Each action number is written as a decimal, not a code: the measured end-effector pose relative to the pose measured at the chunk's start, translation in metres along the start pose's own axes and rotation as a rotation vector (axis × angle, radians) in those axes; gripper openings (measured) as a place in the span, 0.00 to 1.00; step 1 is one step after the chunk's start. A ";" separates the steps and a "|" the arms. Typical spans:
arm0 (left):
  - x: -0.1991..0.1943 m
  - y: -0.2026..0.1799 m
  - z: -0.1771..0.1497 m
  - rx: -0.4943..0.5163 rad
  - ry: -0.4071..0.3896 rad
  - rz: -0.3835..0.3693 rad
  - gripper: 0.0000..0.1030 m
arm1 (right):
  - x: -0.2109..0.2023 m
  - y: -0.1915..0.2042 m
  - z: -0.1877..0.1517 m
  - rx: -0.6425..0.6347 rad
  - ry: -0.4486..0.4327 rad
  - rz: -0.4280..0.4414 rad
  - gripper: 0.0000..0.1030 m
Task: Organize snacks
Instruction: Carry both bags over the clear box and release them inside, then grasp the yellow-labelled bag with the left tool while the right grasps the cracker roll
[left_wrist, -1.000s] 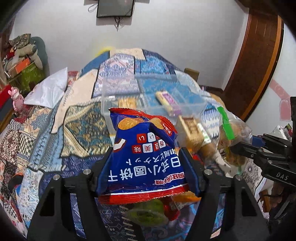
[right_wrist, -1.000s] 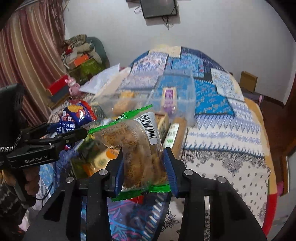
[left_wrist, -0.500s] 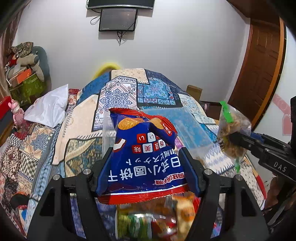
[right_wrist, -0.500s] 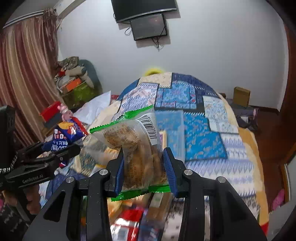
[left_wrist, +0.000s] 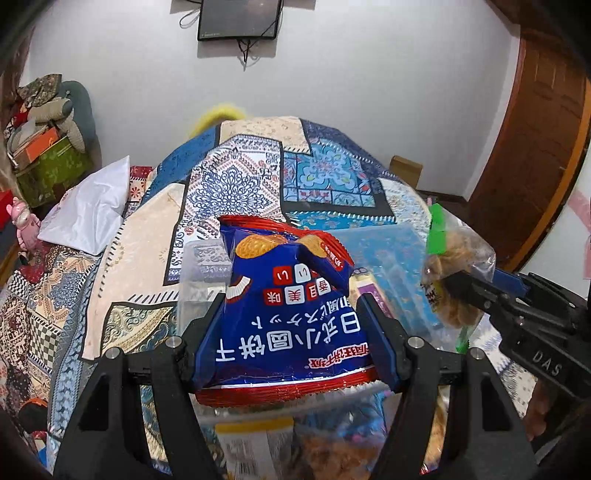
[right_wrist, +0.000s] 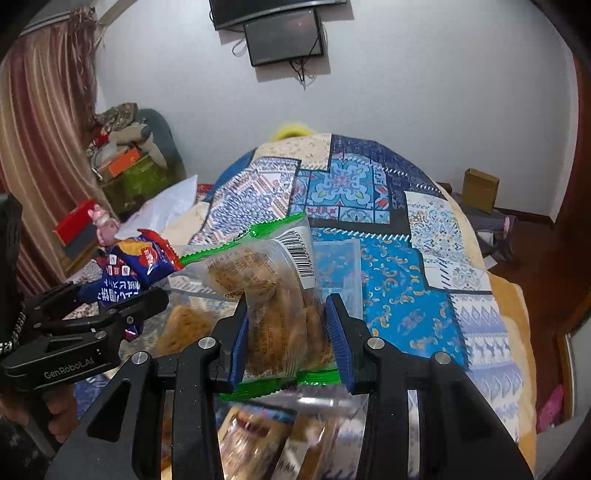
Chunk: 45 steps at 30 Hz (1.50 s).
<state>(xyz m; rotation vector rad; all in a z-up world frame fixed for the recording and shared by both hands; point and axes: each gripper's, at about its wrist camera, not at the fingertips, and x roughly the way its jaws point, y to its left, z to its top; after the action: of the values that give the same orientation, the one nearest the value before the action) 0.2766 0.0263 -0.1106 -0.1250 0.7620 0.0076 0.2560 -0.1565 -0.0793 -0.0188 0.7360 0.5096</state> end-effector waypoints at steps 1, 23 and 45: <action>0.006 -0.001 0.001 0.003 0.009 0.000 0.67 | 0.006 0.000 0.000 -0.001 0.010 -0.003 0.35; -0.003 0.003 -0.004 0.014 0.056 0.006 0.74 | 0.000 0.007 0.000 -0.046 0.067 0.005 0.42; -0.031 0.047 -0.106 0.031 0.210 0.096 0.85 | -0.043 -0.002 -0.094 -0.057 0.202 -0.052 0.43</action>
<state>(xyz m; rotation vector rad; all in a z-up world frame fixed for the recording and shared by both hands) 0.1786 0.0620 -0.1707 -0.0597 0.9767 0.0743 0.1707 -0.1948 -0.1220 -0.1445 0.9163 0.4830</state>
